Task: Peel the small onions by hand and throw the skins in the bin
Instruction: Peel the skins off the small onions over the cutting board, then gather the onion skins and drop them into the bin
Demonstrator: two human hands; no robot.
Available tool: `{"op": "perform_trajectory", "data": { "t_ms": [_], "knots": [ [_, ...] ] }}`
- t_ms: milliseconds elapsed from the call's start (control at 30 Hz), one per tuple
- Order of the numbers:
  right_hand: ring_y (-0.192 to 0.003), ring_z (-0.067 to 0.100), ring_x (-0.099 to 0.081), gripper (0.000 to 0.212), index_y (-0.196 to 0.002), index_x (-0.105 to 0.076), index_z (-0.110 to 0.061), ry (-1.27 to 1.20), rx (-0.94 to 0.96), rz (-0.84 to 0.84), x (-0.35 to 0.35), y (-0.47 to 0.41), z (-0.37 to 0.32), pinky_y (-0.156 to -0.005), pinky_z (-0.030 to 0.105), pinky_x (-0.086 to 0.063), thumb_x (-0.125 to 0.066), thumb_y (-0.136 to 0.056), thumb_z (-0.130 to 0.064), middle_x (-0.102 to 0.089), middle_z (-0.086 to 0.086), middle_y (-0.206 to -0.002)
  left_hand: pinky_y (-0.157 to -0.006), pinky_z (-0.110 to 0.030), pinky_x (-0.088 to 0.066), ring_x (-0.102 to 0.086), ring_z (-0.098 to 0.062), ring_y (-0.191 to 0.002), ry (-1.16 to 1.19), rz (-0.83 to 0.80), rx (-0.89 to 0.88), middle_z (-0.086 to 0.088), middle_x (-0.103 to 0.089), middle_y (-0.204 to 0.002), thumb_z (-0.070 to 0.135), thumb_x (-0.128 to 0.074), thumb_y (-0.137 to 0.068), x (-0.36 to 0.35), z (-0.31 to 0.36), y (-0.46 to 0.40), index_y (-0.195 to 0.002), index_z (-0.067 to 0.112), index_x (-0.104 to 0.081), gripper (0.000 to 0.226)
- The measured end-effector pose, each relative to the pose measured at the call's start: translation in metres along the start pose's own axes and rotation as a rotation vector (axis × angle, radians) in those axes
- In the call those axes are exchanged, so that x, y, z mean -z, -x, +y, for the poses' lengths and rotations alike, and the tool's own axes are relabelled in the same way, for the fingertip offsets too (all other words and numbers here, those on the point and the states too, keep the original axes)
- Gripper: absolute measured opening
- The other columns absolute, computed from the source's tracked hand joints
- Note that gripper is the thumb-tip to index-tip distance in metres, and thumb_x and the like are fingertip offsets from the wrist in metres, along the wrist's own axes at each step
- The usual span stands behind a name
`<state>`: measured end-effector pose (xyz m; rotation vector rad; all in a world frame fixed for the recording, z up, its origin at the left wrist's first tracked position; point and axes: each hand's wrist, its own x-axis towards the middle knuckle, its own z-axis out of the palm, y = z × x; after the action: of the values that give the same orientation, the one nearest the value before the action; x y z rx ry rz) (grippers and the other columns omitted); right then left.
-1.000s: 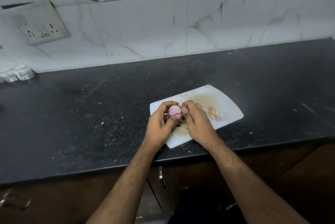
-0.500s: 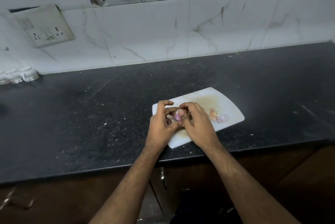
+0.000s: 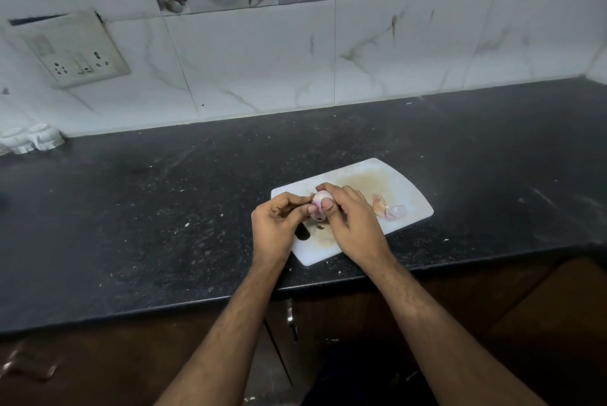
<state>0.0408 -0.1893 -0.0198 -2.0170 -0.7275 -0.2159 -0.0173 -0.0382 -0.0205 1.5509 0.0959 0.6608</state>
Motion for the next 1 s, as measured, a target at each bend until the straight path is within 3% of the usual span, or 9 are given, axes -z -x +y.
{"op": "perform_trajectory", "data": {
  "t_ms": [133, 333, 433, 533, 600, 733, 867, 1000],
  "knots": [
    [-0.115, 0.009, -0.051, 0.044, -0.137, -0.058, -0.024, 0.0, -0.028, -0.031, 0.001, 0.0, -0.001, -0.097, 0.036, -0.049, -0.039, -0.106, -0.047, -0.061, -0.01, -0.117, -0.075, -0.047, -0.064, -0.078, -0.032, -0.082, 0.012, 0.017, 0.029, -0.012, -0.08, -0.091, -0.001, -0.078, -0.087, 0.0, -0.001, -0.001, -0.094, -0.002, -0.078, 0.007],
    [-0.112, 0.009, -0.05, 0.039, -0.138, -0.056, -0.024, 0.067, 0.056, -0.063, 0.002, 0.006, -0.006, -0.097, 0.04, -0.047, -0.043, -0.107, -0.045, -0.059, -0.01, -0.119, -0.058, -0.041, -0.06, -0.072, -0.027, -0.07, 0.004, 0.062, 0.063, -0.01, -0.076, -0.08, 0.005, -0.065, -0.1, 0.0, -0.001, -0.001, -0.101, 0.01, -0.074, 0.01],
    [-0.115, 0.006, -0.05, 0.037, -0.138, -0.054, -0.028, 0.011, 0.021, 0.013, 0.005, 0.008, -0.005, -0.096, 0.03, -0.048, -0.052, -0.104, -0.041, -0.056, -0.012, -0.123, -0.058, -0.04, -0.059, -0.074, -0.024, -0.071, -0.089, -0.024, 0.032, -0.009, -0.077, -0.081, 0.012, -0.057, -0.106, -0.004, -0.001, 0.001, -0.103, 0.008, -0.073, 0.017],
    [-0.115, -0.004, -0.05, 0.038, -0.138, -0.054, -0.03, -0.042, -0.019, 0.059, 0.011, 0.013, -0.004, -0.091, 0.011, -0.043, -0.061, -0.1, -0.032, -0.054, -0.015, -0.124, -0.068, -0.03, -0.057, -0.076, -0.016, -0.085, -0.218, -0.147, -0.02, 0.001, -0.08, -0.095, 0.021, -0.061, -0.105, -0.006, 0.0, 0.004, -0.11, 0.016, -0.077, 0.018],
    [-0.115, -0.009, -0.049, 0.04, -0.137, -0.056, -0.029, -0.057, -0.006, 0.054, 0.015, 0.017, -0.006, -0.088, 0.005, -0.042, -0.064, -0.098, -0.024, -0.053, -0.017, -0.125, -0.072, -0.028, -0.056, -0.076, -0.014, -0.086, -0.249, -0.158, -0.038, 0.004, -0.081, -0.098, 0.022, -0.065, -0.103, -0.006, -0.002, 0.003, -0.112, 0.018, -0.078, 0.017],
    [-0.115, -0.008, -0.052, 0.039, -0.134, -0.058, -0.028, -0.124, 0.012, 0.068, 0.018, 0.024, -0.009, -0.087, 0.016, -0.055, -0.066, -0.097, -0.018, -0.051, -0.025, -0.123, -0.068, -0.021, -0.054, -0.075, -0.007, -0.079, -0.29, -0.114, -0.088, 0.006, -0.081, -0.092, 0.016, -0.068, -0.101, -0.01, 0.003, 0.003, -0.108, 0.015, -0.081, 0.015],
    [-0.111, -0.005, -0.057, 0.04, -0.134, -0.058, -0.029, -0.12, 0.002, 0.136, 0.027, 0.021, -0.008, -0.086, 0.013, -0.053, -0.065, -0.098, -0.014, -0.053, -0.02, -0.126, -0.065, -0.017, -0.055, -0.073, -0.001, -0.07, -0.34, -0.156, -0.073, 0.016, -0.078, -0.078, 0.012, -0.067, -0.1, -0.026, 0.023, -0.003, -0.099, 0.021, -0.081, 0.017],
    [-0.109, 0.0, -0.061, 0.04, -0.134, -0.059, -0.026, -0.144, -0.005, 0.146, 0.042, 0.013, -0.002, -0.089, 0.02, -0.056, -0.064, -0.098, -0.009, -0.051, -0.022, -0.128, -0.055, -0.02, -0.049, -0.063, -0.002, -0.054, -0.361, -0.149, -0.026, 0.005, -0.073, -0.063, 0.01, -0.066, -0.095, -0.05, 0.038, -0.015, -0.077, 0.019, -0.08, 0.025]
  ]
}}
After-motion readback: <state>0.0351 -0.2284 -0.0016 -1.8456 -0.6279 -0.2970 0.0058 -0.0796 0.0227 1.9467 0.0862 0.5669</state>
